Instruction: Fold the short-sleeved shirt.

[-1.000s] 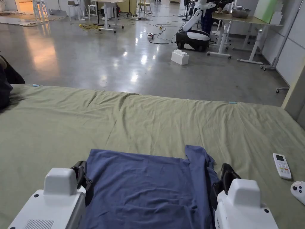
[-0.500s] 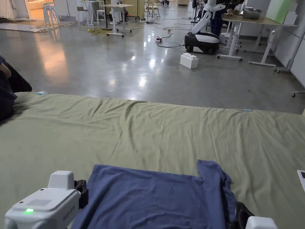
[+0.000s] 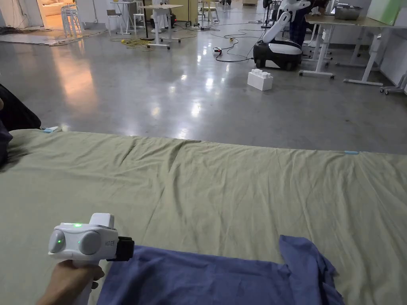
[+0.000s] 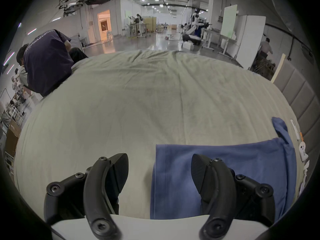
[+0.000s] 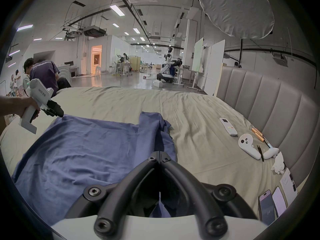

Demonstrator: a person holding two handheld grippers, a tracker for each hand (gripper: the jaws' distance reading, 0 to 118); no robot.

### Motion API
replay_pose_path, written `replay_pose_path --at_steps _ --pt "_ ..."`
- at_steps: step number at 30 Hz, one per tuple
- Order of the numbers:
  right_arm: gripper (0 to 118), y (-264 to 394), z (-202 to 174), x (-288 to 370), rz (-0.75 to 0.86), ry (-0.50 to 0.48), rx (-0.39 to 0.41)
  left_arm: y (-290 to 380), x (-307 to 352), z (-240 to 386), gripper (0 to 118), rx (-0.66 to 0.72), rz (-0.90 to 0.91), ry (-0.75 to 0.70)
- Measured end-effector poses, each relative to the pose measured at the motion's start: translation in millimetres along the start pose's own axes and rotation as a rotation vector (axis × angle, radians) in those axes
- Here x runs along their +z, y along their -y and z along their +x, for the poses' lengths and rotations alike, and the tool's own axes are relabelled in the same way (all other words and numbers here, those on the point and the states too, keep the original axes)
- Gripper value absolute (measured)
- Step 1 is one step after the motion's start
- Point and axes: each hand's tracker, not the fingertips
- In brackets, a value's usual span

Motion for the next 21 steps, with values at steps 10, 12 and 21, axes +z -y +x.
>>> replay_pose_path --at_steps 10,12,21 --pt "1 10 15 -13 -0.059 0.017 -0.008 9 -35 20 15 -0.118 -0.043 -0.067" --pt "1 9 20 -19 -0.072 0.022 -0.030 11 -30 30 6 -0.154 -0.029 -0.038" --pt "48 -32 67 -113 -0.244 -0.036 -0.135 7 -9 39 5 -0.152 -0.041 -0.043"
